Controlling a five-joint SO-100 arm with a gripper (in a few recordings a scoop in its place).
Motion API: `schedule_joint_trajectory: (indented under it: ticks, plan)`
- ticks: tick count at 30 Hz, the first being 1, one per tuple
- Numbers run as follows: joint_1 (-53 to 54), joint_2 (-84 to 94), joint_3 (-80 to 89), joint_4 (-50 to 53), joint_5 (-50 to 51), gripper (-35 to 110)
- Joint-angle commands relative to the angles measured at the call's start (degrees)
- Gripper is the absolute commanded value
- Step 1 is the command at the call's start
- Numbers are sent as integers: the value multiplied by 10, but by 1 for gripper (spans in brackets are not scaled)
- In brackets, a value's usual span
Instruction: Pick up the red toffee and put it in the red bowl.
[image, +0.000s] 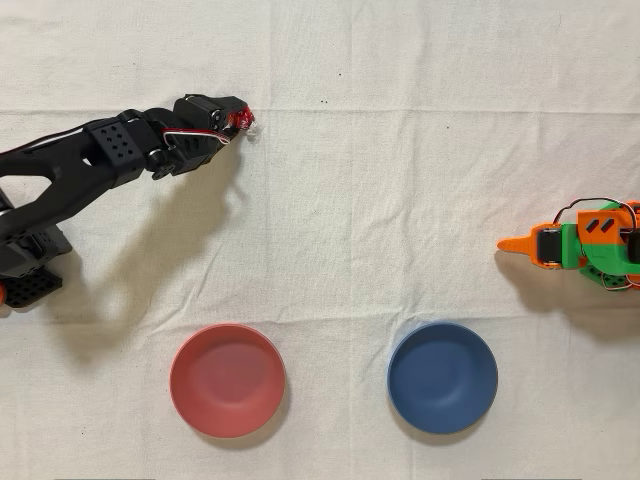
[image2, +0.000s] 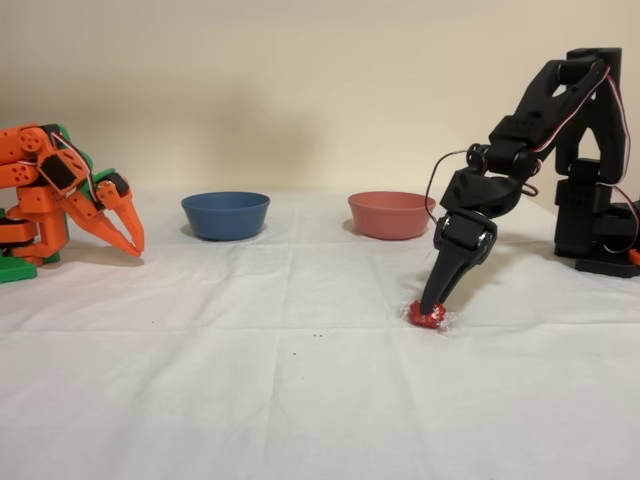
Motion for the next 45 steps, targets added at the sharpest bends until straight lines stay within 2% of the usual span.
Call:
schedule_joint_trajectory:
  ticks: [1,16,29,45]
  plan:
    - [12,83,5,25,-7,14]
    - [69,252,86,92,-24,14]
    - [162,373,69,192,-37,13]
    - [366,446,33,251,-107,13]
